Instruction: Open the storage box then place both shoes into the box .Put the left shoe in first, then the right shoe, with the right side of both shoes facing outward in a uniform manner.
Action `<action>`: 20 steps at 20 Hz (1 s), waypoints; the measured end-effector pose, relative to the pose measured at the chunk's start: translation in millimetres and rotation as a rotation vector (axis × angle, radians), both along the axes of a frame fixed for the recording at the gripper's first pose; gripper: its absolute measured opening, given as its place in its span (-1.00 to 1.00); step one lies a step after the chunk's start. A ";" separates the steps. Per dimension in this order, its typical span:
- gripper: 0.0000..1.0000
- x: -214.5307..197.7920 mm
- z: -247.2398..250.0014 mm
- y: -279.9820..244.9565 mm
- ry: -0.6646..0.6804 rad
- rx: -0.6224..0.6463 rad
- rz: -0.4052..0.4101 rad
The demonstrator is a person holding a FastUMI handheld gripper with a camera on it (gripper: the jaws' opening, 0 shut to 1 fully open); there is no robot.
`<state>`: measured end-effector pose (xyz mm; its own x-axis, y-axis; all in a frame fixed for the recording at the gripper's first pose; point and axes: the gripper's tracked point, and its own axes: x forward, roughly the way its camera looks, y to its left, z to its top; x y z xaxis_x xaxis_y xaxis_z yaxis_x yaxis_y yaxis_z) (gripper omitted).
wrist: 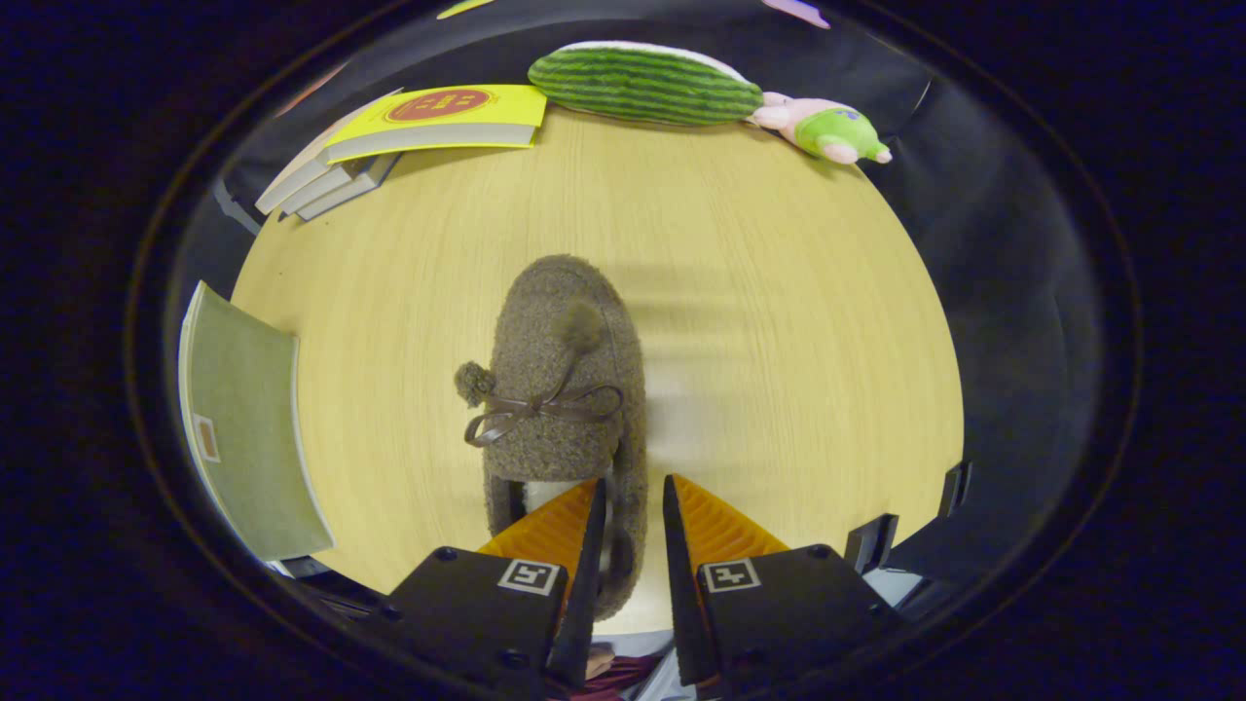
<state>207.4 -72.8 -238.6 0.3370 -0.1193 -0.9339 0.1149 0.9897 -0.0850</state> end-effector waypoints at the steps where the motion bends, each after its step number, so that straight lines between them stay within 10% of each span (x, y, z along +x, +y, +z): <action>1: -0.21 3.3 -2.8 0.4 -0.005 -0.018 0.000; 6: -0.87 4.3 -7.3 0.4 -0.003 -0.036 -0.028; 20: -0.87 -19.9 100.5 26.3 -0.118 0.106 -0.079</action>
<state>187.6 -46.5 -138.1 0.4382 -0.0524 -0.8974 0.1961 0.9798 0.0385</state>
